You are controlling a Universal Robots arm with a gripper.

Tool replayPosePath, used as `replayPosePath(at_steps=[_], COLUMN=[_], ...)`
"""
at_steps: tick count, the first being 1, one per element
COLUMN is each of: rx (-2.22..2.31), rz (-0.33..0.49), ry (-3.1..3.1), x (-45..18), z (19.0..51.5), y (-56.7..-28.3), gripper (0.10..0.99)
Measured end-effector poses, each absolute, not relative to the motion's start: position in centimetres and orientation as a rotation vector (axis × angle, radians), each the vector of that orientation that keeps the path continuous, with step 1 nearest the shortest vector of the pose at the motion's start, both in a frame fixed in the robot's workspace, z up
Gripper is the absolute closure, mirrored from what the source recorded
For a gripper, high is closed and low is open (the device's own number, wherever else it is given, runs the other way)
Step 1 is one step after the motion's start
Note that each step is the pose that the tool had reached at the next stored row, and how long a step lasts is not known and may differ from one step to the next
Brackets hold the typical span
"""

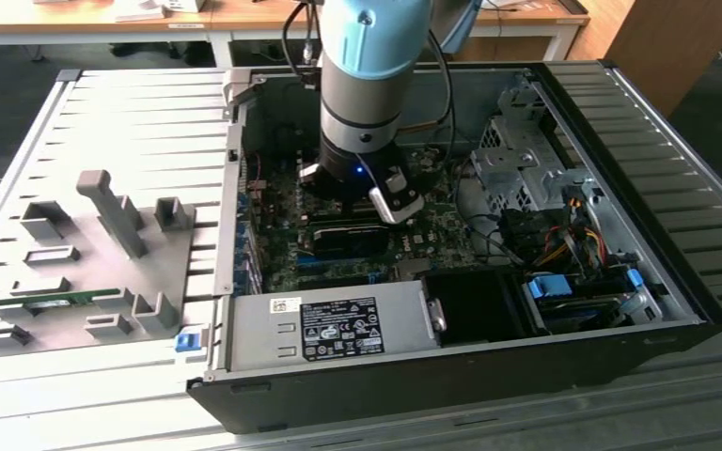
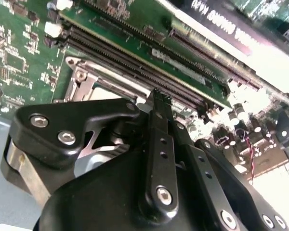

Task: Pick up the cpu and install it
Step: 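Install the second cpu locking lever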

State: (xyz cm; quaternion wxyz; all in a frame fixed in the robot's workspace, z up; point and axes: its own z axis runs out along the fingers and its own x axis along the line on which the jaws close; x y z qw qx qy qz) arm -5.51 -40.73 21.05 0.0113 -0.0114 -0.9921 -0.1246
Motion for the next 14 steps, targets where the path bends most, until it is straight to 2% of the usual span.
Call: replayPosePath(at_steps=[14], rx=[-0.035], rz=[-0.431], ry=[-3.090], x=[-6.6], z=[19.8], y=[-41.1], gripper=[0.980])
